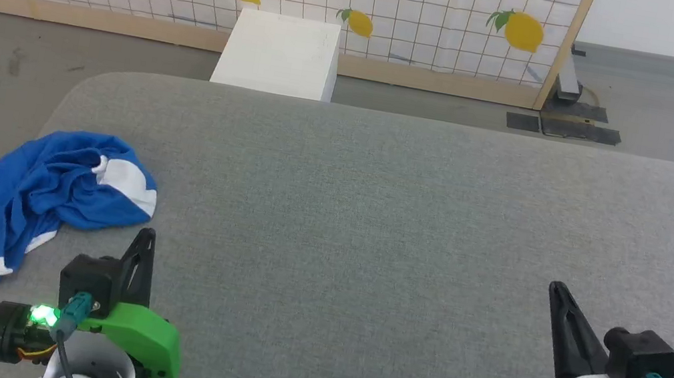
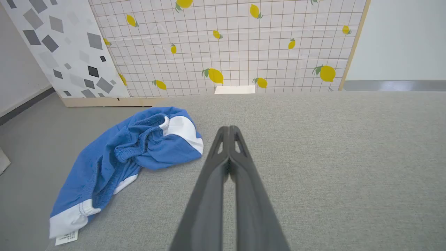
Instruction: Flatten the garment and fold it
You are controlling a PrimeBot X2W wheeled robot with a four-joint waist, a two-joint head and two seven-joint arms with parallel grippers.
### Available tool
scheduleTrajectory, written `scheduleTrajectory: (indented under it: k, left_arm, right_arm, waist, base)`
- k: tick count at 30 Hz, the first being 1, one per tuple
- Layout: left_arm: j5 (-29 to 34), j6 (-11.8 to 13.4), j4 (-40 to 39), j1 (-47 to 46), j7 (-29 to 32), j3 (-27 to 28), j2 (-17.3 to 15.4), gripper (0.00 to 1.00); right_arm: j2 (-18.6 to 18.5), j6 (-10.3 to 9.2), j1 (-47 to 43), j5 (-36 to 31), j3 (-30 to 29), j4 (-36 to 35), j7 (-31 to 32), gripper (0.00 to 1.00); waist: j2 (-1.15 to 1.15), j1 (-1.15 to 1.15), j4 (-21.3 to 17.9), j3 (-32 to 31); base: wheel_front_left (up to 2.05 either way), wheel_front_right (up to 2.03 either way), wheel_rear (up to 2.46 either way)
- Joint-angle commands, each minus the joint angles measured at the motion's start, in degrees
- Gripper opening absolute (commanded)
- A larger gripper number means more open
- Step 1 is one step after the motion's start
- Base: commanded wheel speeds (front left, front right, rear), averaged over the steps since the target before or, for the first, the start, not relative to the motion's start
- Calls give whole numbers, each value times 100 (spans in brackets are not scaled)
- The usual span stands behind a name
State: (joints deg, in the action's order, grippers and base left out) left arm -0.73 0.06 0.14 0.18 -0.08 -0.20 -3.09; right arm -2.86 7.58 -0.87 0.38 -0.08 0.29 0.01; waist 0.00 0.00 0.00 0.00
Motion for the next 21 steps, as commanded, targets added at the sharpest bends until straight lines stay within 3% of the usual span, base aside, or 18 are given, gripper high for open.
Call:
scheduleTrajectory:
  k: [1,21]
  left_arm:
    - [73,-6,-14,-18,8,20,22,0]
    - [73,-6,-14,-18,8,20,22,0]
  right_arm:
    - [-1,-9,87,-38,8,-29,-1,0]
    - [-1,-9,87,-38,8,-29,-1,0]
  waist:
    - [0,0,0,0]
    - [0,0,0,0]
  base:
    - [0,0,0]
    - [0,0,0]
